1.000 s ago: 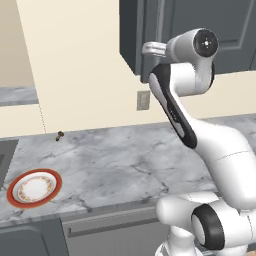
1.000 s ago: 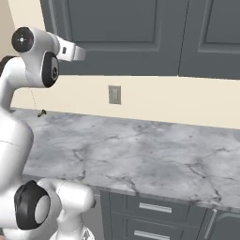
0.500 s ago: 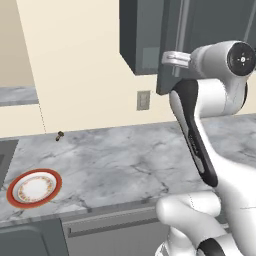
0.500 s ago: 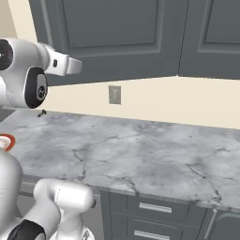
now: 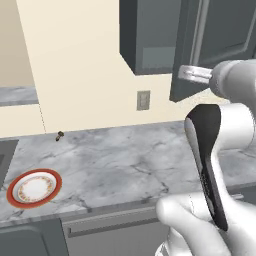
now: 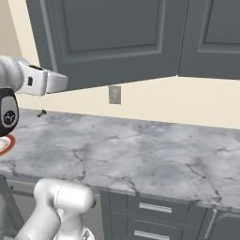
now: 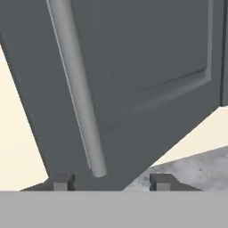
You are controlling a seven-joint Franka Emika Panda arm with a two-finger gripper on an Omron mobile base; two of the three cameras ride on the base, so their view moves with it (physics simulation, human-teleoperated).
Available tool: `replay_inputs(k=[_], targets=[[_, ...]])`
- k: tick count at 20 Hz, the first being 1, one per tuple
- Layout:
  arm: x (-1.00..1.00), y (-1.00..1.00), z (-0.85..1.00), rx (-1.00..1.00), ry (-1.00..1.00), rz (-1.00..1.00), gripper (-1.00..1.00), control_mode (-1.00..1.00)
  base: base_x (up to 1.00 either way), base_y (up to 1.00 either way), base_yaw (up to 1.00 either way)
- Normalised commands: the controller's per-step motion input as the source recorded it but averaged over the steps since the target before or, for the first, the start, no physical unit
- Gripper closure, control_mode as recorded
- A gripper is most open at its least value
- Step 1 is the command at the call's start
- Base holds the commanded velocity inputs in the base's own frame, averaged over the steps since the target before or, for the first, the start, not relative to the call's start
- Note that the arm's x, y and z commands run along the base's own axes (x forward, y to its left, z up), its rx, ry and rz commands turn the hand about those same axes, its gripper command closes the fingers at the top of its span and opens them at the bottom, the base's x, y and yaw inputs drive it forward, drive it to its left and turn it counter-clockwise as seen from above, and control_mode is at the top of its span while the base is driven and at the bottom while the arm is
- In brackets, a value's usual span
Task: Open the cabinet. Pick the dish brush and place it next to the sink. Then close the cabinet.
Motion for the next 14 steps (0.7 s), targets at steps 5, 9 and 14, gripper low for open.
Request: replay_inputs(k=[5, 9, 14], targets=[[-0.59, 0.98, 0.02, -0.33, 0.07, -0.06, -1.0, -1.0, 0.0, 0.0, 0.0], [0.28, 1.0, 0.0, -0.41, 0.15, -0.03, -1.0, -1.0, 0.0, 0.0, 0.0], [0.86, 0.49, -0.06, -0.31, 0.17, -0.24, -1.0, -1.0, 0.0, 0.0, 0.0]])
